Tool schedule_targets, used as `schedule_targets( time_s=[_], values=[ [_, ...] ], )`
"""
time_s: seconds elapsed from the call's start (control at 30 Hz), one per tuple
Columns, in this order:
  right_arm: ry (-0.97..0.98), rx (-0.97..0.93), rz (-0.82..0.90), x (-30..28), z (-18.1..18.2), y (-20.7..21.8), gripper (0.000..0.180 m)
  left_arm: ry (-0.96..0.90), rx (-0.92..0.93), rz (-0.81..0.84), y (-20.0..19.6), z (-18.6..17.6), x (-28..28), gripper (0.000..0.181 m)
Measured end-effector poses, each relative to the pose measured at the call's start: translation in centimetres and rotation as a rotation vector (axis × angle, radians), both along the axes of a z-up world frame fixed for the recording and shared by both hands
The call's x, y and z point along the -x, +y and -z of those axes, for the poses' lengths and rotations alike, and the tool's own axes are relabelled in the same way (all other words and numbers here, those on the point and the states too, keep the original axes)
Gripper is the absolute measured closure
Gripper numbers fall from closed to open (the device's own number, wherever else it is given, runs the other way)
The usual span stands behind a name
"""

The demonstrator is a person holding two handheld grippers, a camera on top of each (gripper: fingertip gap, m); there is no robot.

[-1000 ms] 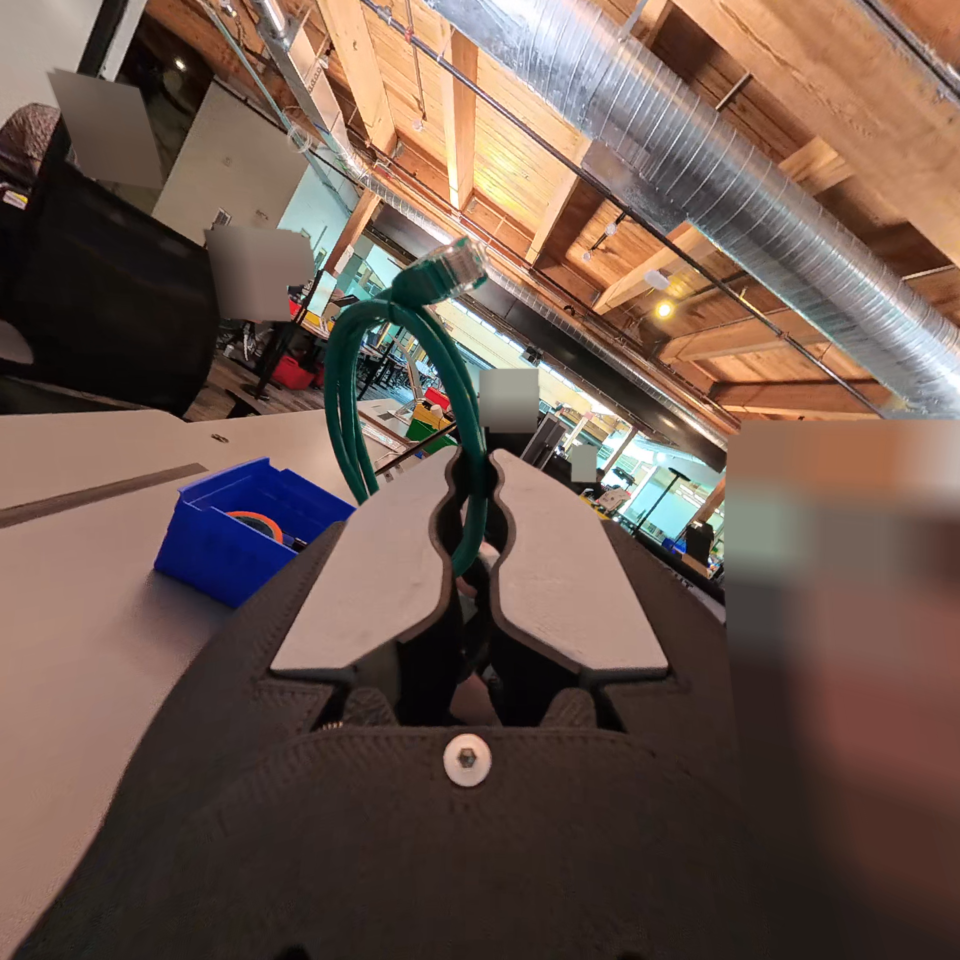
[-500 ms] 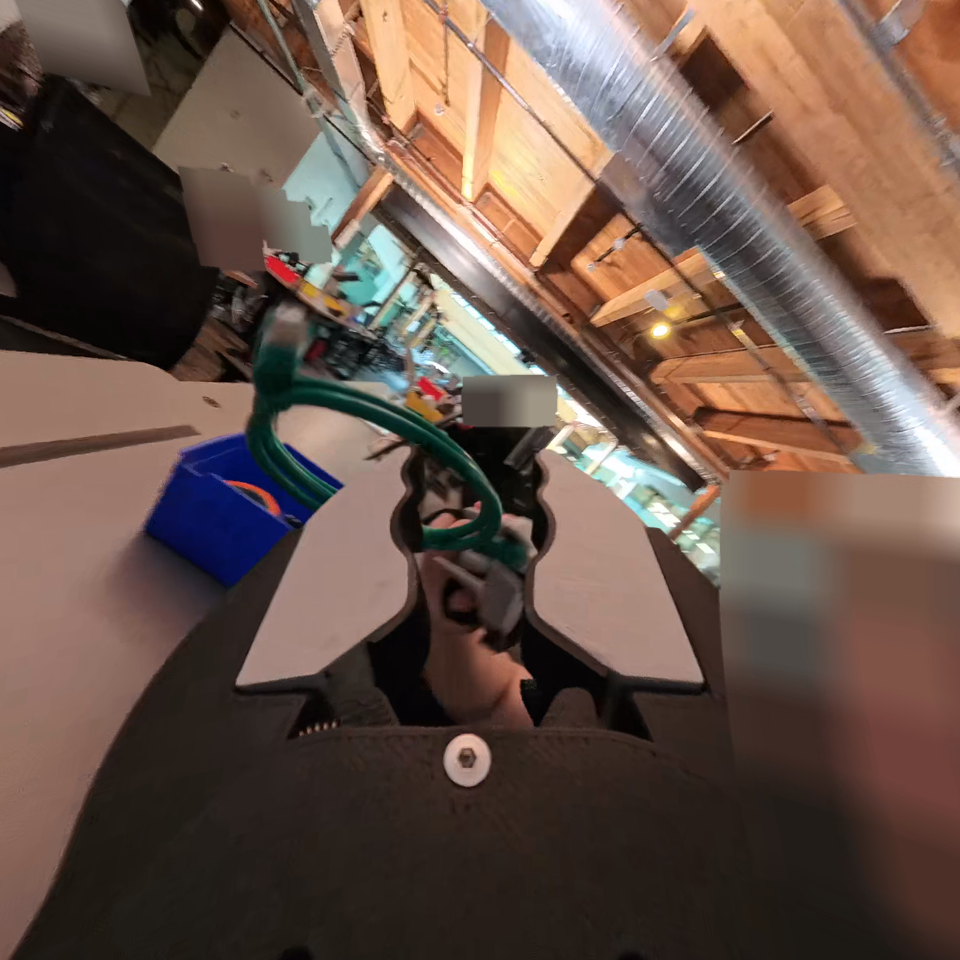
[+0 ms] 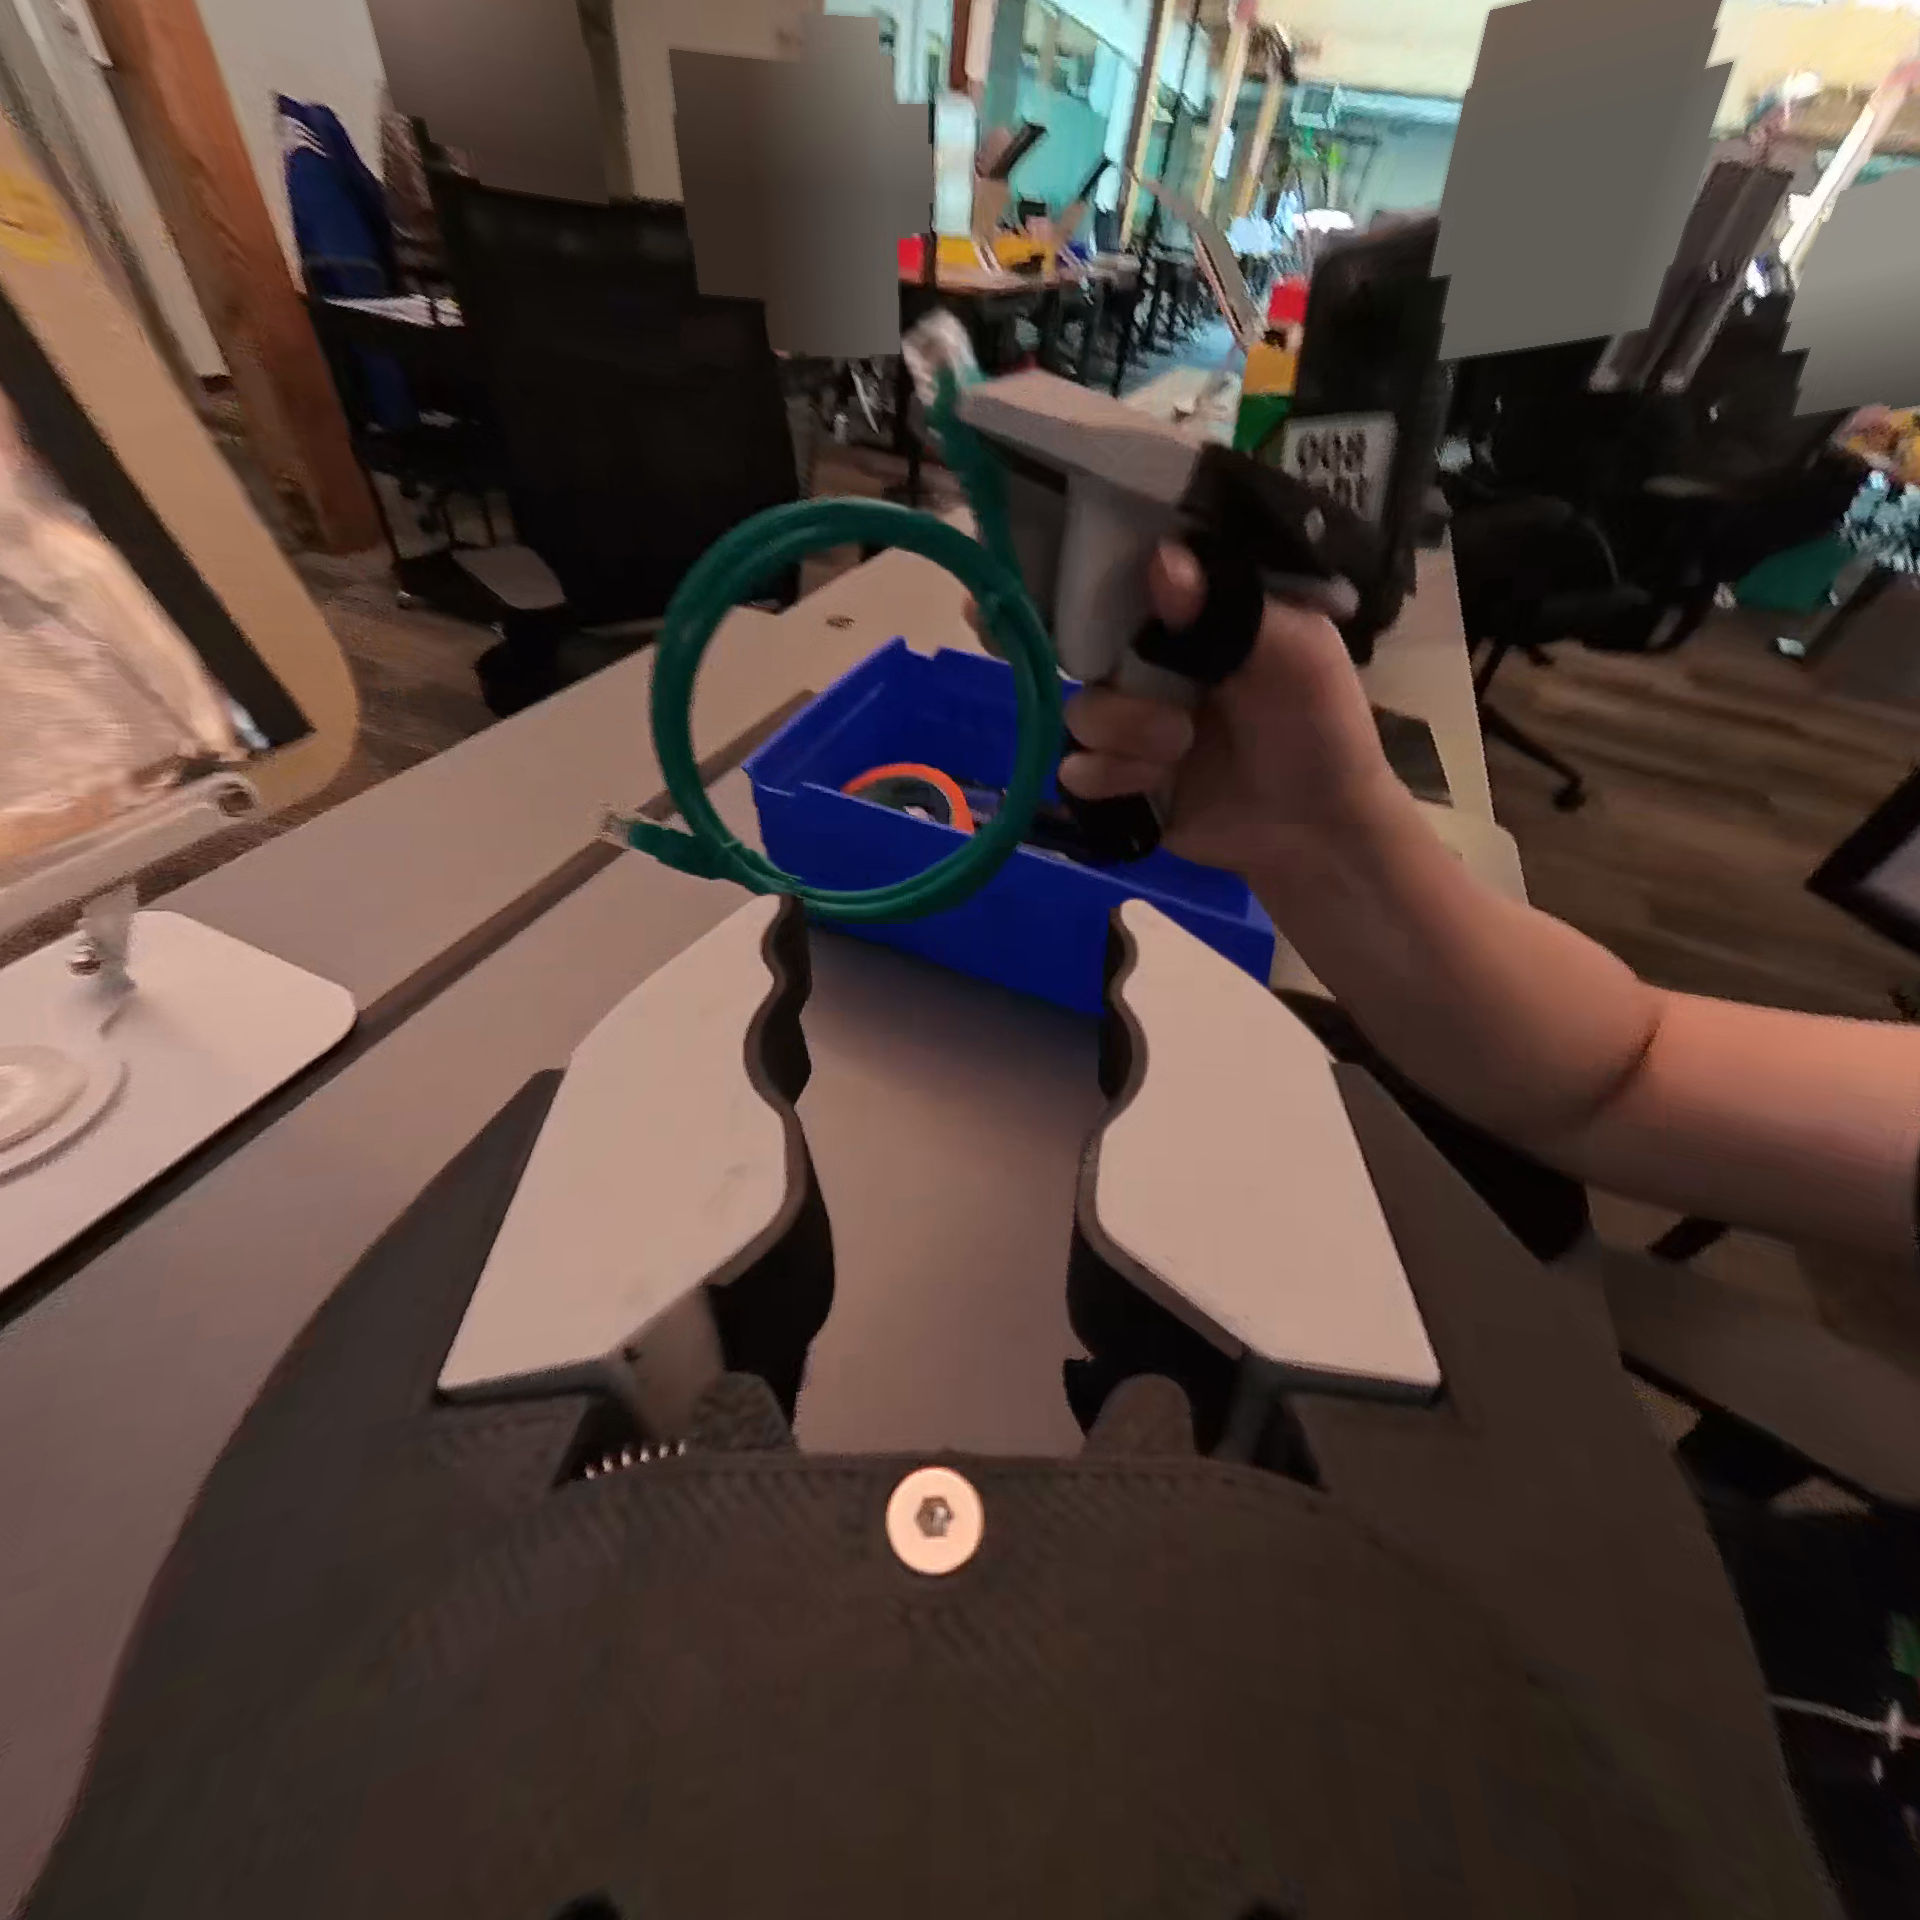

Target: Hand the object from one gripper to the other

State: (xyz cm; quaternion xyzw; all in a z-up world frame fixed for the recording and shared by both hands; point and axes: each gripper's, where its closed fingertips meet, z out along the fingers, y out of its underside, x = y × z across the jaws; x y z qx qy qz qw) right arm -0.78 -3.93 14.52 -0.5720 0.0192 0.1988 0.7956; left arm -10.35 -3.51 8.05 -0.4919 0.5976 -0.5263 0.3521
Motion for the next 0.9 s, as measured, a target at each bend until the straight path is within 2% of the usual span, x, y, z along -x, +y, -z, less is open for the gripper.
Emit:
schedule_targets(
  time_s=[0.07,0.1,0.23,0.33,0.47,0.5,0.6,0.67,0.73,0.8,0.9],
  values=[
    [0.002,0.038,-0.039,1.2,0.5,0.5,0.161,0.034,-0.064,0.019,-1.1,1.7,-0.9,0.124],
    [0.001,0.056,-0.061,2.0,0.8,0.8,0.165,0.044,-0.106,0.020,-1.6,2.4,-1.3,0.121],
    [0.002,0.135,-0.151,5.6,2.1,1.8,0.165,0.028,-0.264,-0.003,-3.0,3.8,-2.2,0.110],
    [0.036,0.170,-0.210,7.6,2.5,2.0,0.165,0.052,-0.353,-0.024,-3.7,4.7,-2.5,0.112],
    [0.126,0.152,-0.257,7.9,1.8,1.6,0.165,0.012,-0.426,-0.033,-4.1,4.6,-2.5,0.147],
    [0.142,0.135,-0.260,7.6,1.5,1.4,0.165,0.011,-0.438,-0.018,-4.3,4.6,-2.4,0.167],
    [0.124,0.049,-0.284,6.7,-0.1,0.5,0.164,-0.007,-0.480,-0.044,-3.4,3.6,-2.0,0.173],
    [0.081,-0.045,-0.257,5.6,-1.6,-0.3,0.149,-0.010,-0.419,-0.008,-3.4,2.5,-1.2,0.174],
    [-0.009,-0.130,-0.210,5.0,-2.7,-1.3,0.146,-0.029,-0.285,0.051,-3.5,0.8,-0.2,0.175],
    [-0.151,-0.185,-0.122,4.7,-3.0,-1.7,0.142,-0.018,-0.093,0.163,-4.0,-0.8,1.3,0.175],
    [-0.453,-0.254,0.063,5.4,-2.4,-1.6,0.135,0.026,0.256,0.425,-5.6,-3.5,4.4,0.175]
  ],
)
